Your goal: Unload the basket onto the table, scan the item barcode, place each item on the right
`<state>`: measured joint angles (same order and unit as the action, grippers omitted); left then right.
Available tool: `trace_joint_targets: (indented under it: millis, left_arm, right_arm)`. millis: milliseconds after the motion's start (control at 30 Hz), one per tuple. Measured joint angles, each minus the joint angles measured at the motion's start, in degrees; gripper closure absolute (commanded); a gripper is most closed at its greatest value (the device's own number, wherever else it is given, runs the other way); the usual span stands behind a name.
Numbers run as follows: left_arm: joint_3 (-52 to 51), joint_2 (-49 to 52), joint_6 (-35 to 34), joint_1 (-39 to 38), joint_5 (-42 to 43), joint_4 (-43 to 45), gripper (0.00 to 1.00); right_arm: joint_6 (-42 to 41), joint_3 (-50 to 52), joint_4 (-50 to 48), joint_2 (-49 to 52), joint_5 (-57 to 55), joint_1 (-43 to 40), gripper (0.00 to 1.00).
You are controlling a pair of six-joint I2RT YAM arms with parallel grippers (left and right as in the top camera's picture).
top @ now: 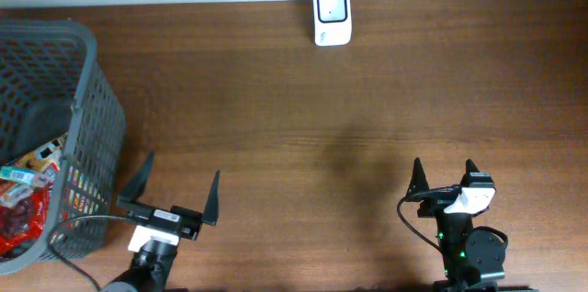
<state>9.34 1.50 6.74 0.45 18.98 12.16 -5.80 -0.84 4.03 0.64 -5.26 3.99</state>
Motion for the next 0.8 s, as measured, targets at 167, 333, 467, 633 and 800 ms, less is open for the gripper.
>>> trace_joint_targets:
  millis: [167, 333, 467, 633, 800]
  left_arm:
    - [38.45, 20.52, 4.46, 0.00, -5.16, -41.13, 0.01]
    - [71.60, 47.84, 3.06, -0.02, -5.42, -65.07, 0.01]
    - [117.15, 75.58, -6.95, 1.92, -21.03, -93.77, 0.01]
    - [134.79, 87.73, -17.70, 19.34, -25.20, -94.49, 0.01]
    - [133.63, 98.40, -30.05, 36.72, -22.40, -98.95, 0.01]
  right_arm:
    - [-0.02, 0.00, 0.00, 0.04, 0.20, 0.00, 0.02]
    - [-0.04, 0.00, 0.07, 0.04, 0.22, 0.00, 0.02]
    - [-0.02, 0.00, 0.04, 0.13, 0.22, 0.00, 0.02]
    - [0.02, 0.00, 0.00, 0.09, 0.20, 0.00, 0.02]
    - [0.00, 0.00, 0.02, 0.09, 0.22, 0.00, 0.02]
